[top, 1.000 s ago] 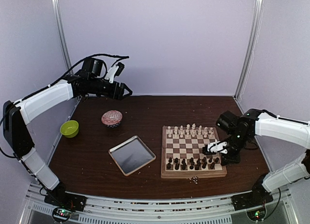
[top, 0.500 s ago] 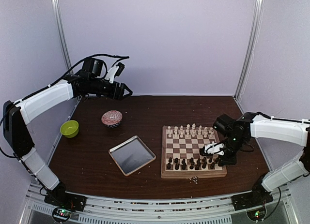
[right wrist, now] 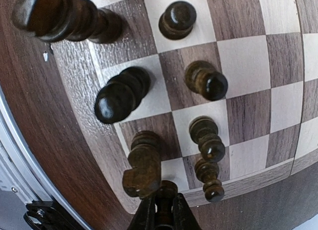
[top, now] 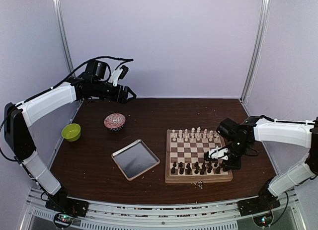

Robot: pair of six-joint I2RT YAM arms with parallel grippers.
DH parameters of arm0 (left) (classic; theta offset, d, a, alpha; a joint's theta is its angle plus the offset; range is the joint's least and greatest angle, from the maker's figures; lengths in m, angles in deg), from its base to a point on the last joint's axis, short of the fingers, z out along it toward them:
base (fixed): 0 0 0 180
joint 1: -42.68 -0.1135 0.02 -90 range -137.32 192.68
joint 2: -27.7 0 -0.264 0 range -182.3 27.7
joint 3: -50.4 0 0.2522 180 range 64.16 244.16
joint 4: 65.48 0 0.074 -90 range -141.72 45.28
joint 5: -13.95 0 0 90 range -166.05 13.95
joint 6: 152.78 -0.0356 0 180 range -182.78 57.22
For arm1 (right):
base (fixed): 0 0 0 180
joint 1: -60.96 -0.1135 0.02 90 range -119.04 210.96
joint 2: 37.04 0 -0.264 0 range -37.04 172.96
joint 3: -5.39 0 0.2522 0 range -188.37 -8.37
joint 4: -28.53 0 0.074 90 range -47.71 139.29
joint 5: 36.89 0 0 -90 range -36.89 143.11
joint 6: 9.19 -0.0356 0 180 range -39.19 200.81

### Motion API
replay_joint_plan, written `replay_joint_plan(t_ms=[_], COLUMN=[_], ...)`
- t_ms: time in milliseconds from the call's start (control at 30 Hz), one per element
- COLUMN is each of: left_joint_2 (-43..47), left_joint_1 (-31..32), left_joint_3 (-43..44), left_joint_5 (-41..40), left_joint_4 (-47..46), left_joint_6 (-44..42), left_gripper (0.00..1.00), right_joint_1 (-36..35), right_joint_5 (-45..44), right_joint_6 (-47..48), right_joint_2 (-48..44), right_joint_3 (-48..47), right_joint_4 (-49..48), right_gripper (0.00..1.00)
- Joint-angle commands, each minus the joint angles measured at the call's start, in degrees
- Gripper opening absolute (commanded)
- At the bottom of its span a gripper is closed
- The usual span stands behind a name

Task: Set up the chess pieces on the board
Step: Place the rook at a8.

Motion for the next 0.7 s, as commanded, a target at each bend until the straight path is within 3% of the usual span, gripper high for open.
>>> replay_joint_plan(t_ms=[0, 333, 667], left_joint_2=[-0.24, -0.55, -0.68], left_joint_1=[0.18, 0.22, 0.31], left_joint_3=[1.95, 1.95, 2.11], left_joint_5=[0.91, 1.04, 1.20], left_joint_4=[-0.32, -0.32, -0.16], left_joint_6=[0.47, 0.53, 0.53], left_gripper=[0.71, 0.70, 0.70], right_joint_1=[-0.33, -0.42, -0.42], right_joint_5=[-0.04, 0.60, 0.65], right_joint_6=[0.45, 0.26, 0.17], right_joint_2=[0.67, 1.76, -0.04], right_joint_3=[0.72, 0.93, -0.62], right_joint_4=[-0.84, -1.68, 0.88], right_gripper=[0.10, 0.12, 0.21])
